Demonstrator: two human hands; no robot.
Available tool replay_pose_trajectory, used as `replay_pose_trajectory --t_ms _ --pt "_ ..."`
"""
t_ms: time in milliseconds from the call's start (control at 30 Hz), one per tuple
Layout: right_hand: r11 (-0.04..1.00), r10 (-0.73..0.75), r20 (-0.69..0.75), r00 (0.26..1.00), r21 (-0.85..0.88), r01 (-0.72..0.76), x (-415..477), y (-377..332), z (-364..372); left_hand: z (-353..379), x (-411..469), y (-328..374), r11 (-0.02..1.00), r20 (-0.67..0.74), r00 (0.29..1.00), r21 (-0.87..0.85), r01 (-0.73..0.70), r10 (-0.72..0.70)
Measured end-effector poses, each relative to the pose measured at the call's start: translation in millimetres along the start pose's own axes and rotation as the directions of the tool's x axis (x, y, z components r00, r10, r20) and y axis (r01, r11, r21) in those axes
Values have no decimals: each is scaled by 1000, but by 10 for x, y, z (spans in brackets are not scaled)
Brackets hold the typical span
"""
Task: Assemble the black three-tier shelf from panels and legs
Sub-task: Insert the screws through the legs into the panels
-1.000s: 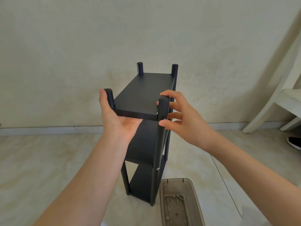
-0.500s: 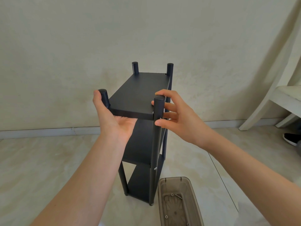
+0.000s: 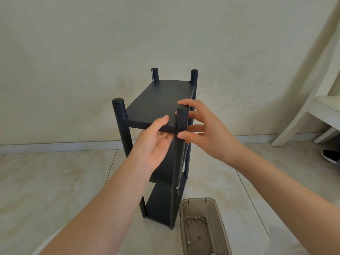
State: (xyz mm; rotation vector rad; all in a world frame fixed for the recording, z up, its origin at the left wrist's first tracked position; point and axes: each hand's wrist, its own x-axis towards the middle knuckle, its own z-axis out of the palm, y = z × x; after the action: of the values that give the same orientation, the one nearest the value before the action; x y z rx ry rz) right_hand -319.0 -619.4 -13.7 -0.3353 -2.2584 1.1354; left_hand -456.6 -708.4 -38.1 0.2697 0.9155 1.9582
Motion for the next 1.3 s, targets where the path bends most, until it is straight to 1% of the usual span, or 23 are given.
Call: replay_pose_trajectory --t_ms 267,500,600,667,733,800,867,900,1000,1067,1300 --pt "1000 -28 1 1000 -10 28 10 27 -19 24 14 -13 999 14 1000 -33 -23 23" --pt "999 -46 5 999 -11 46 11 38 -11 41 9 -10 998 -15 999 -42 -43 42" --pt "999 -48 -7 999 -8 48 8 24 -14 21 2 -10 999 10 999 -33 -40 40" --pt "998 -55 -21 998 -17 54 0 16 -18 8 -3 -17 999 42 998 -1 -36 36" --pt "997 -66 -41 997 -53 64 -1 3 -14 -6 0 -21 996 57 997 72 -49 45" --pt "990 -85 -75 994 -120 76 3 3 -7 -10 7 -20 989 45 998 135 -58 52" --pt "981 -96 -106 990 -181 76 2 13 -8 -11 12 -22 986 33 998 157 -53 49" --pt "980 -91 -111 990 -184 70 -1 21 -14 -11 11 -23 986 33 998 155 -53 48" --pt "990 -58 -55 997 -134 50 -14 45 -39 -18 17 -38 987 46 998 150 -52 45" --pt "990 -52 -17 999 -130 49 -17 58 -52 -22 29 -40 987 34 998 156 -51 46" --pt "991 -72 0 997 -111 72 -55 66 -77 -45 56 -31 975 57 992 184 -124 116"
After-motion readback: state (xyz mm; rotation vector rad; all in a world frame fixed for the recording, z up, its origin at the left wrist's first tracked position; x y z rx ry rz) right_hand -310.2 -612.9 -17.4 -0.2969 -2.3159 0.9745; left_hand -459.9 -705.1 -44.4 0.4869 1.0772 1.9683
